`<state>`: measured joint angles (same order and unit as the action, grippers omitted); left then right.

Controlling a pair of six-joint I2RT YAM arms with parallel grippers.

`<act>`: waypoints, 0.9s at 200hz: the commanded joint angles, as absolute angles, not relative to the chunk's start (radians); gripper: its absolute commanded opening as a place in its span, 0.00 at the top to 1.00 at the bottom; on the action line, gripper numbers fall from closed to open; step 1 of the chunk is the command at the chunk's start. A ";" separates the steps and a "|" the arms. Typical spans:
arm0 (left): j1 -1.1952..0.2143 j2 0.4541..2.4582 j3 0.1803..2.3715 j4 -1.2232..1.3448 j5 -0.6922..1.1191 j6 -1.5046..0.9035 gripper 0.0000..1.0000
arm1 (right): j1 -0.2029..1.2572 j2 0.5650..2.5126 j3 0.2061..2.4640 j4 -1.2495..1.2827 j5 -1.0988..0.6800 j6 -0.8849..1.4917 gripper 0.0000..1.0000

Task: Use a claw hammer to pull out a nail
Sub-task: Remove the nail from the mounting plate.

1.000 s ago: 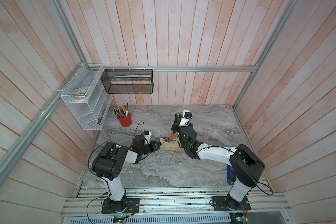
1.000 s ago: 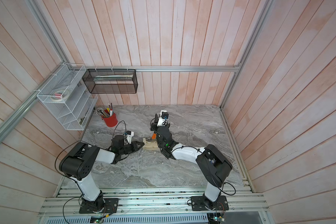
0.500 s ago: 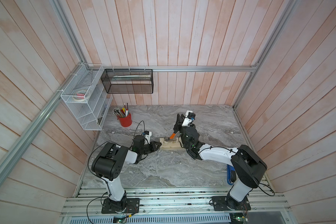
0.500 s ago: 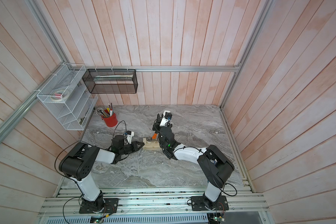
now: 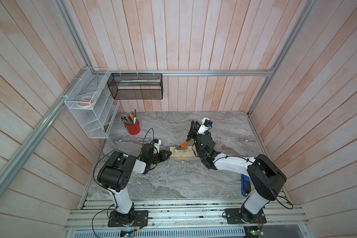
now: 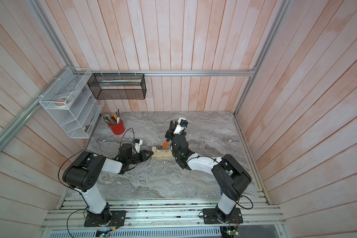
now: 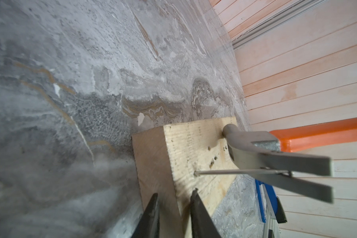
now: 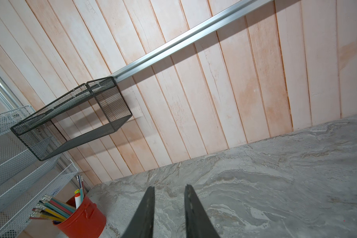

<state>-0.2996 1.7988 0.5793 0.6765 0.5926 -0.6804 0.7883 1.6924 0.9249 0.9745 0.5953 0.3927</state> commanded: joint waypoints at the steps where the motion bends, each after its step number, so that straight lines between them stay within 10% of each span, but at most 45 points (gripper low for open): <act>1: -0.312 1.810 0.569 0.614 0.577 -0.657 0.73 | 0.796 1.702 0.885 0.947 0.551 0.566 1.00; 180: -0.301 1.804 0.558 0.612 0.577 -0.638 0.73 | 0.744 1.624 0.769 0.988 0.571 0.600 1.00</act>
<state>-0.2993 1.7988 0.5793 0.6754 0.5911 -0.6647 0.7467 1.6321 0.8120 1.0286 0.6022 0.5266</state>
